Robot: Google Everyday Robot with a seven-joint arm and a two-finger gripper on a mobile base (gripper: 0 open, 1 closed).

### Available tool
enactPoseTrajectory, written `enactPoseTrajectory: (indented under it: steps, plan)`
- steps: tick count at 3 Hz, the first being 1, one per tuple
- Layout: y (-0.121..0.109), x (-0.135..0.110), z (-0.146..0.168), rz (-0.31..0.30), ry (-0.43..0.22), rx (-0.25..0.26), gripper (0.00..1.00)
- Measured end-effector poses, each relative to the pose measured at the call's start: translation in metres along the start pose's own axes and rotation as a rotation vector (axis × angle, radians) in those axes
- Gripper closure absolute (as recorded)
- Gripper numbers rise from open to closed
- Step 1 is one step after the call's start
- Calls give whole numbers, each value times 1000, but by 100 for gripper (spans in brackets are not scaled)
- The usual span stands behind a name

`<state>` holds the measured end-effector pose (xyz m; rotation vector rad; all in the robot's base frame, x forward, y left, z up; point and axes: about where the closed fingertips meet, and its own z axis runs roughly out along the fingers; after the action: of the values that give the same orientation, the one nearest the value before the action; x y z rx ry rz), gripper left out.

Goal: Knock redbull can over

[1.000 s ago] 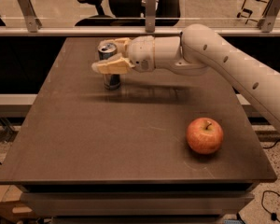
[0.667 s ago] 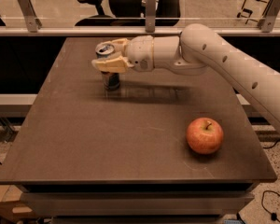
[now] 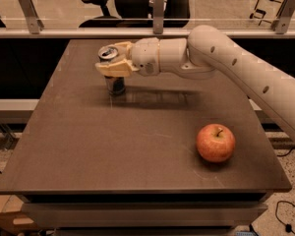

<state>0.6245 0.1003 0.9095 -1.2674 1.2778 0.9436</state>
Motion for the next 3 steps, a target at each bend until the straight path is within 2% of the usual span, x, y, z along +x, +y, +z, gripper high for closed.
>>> enactPoseTrajectory:
  steps: [2,3]
  plan:
    - [1,-7,-7,-8,5,10,100]
    - [-1,-18,-27,-8,25,32,100]
